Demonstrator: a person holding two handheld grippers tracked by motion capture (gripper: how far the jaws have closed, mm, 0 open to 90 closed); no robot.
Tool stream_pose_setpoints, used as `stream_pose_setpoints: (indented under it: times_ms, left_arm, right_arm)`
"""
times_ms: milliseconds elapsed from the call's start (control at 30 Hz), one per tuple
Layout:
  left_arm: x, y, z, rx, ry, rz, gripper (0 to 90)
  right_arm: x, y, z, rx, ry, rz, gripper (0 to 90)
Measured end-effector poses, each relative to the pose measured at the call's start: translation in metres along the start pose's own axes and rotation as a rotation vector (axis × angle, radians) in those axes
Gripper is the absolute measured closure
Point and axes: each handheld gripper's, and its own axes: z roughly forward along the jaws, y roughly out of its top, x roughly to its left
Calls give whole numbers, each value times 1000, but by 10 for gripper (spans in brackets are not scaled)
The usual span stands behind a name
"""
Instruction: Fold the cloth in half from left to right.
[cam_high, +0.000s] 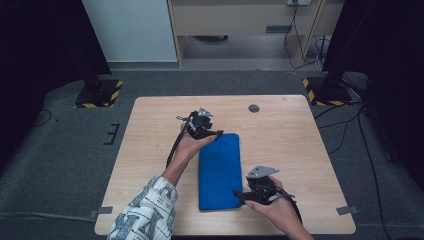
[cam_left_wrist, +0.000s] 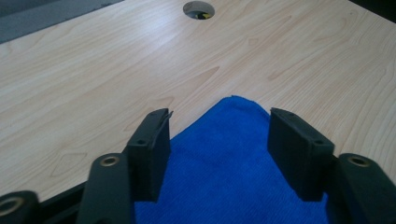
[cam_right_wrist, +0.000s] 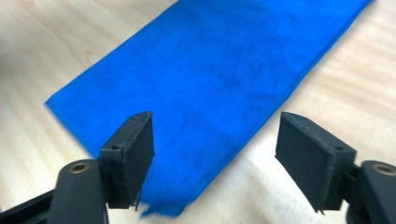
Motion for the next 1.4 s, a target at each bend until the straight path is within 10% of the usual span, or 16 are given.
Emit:
stream_pose_setpoints:
  times_ms: [600,1133,1400]
  left_arm:
    - [7,-15,-11,12,19,26,109]
    - [16,-26,-15,15,47,24,94]
    - [29,-30,-9,7,58,-5,124]
  right_arm:
    - [-39,49,34,-52,-33,18,170]
    - [-59,77,53,-64,-50,20,134]
    - [-70,102,69,-47,-75,-5,287]
